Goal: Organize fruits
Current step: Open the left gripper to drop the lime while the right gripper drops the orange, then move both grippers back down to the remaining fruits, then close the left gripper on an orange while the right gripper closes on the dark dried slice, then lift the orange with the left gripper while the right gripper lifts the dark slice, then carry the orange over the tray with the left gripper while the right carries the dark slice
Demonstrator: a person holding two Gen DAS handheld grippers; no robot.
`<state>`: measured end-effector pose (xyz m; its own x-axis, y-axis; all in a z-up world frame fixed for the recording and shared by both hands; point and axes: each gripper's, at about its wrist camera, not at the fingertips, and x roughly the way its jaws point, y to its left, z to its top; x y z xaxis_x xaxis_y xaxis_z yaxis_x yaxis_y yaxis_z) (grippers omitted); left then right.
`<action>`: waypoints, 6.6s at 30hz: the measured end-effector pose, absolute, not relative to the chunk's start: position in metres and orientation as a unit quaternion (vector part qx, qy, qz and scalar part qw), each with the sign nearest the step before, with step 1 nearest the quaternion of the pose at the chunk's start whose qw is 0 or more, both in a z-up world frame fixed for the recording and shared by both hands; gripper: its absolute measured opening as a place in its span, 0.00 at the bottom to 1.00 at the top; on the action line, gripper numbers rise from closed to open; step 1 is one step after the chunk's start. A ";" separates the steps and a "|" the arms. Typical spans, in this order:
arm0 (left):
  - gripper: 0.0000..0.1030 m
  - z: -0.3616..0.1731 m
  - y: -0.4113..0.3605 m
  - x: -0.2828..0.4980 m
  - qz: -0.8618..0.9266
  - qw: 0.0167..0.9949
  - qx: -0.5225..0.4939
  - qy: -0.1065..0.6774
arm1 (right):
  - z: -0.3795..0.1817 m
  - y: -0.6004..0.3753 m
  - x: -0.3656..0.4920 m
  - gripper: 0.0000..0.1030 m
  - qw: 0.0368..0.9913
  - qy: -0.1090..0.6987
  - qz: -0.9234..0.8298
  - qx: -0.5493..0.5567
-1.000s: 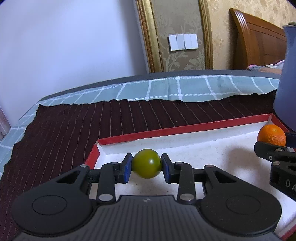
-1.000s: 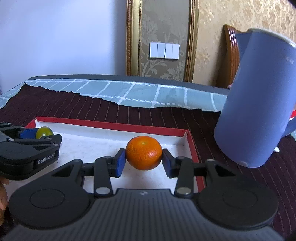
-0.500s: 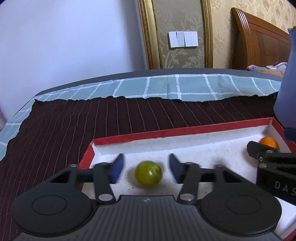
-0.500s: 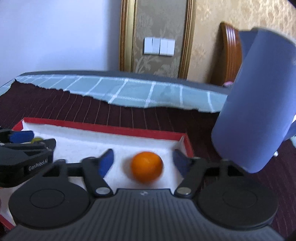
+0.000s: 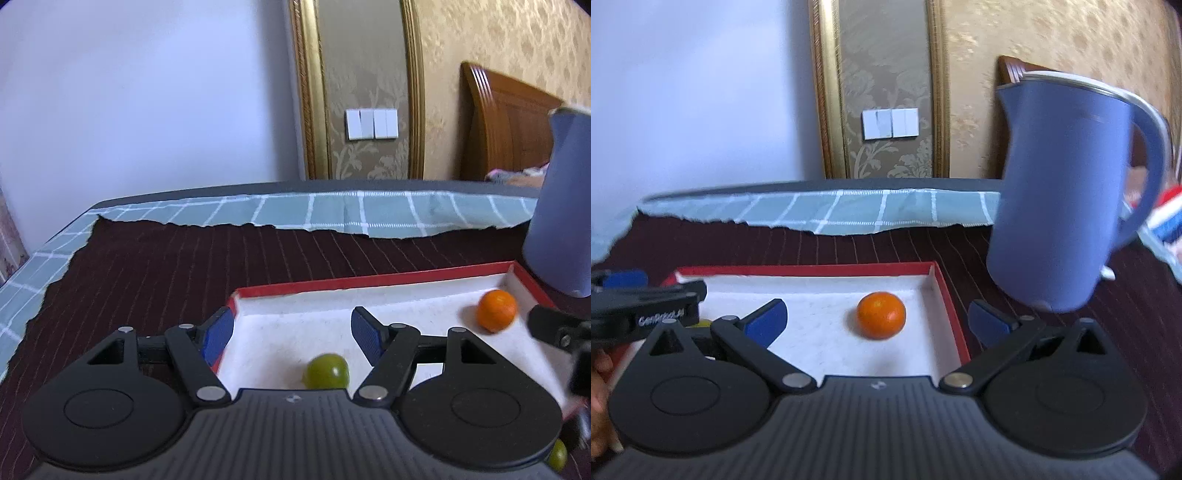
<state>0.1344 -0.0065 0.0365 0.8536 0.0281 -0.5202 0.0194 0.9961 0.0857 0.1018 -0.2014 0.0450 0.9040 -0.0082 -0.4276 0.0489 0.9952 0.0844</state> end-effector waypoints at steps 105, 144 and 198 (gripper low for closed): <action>0.40 0.000 -0.018 0.010 -0.074 0.959 0.067 0.265 | -0.017 -0.174 -0.027 0.39 0.979 0.201 0.032 -0.008; 0.40 0.011 -0.031 0.036 -0.058 0.959 0.076 0.265 | 0.016 -0.167 -0.010 0.39 0.984 0.173 0.029 -0.024; 0.40 0.011 -0.030 0.110 -0.011 0.953 0.081 0.292 | 0.035 -0.170 0.054 0.39 0.982 0.188 0.024 -0.026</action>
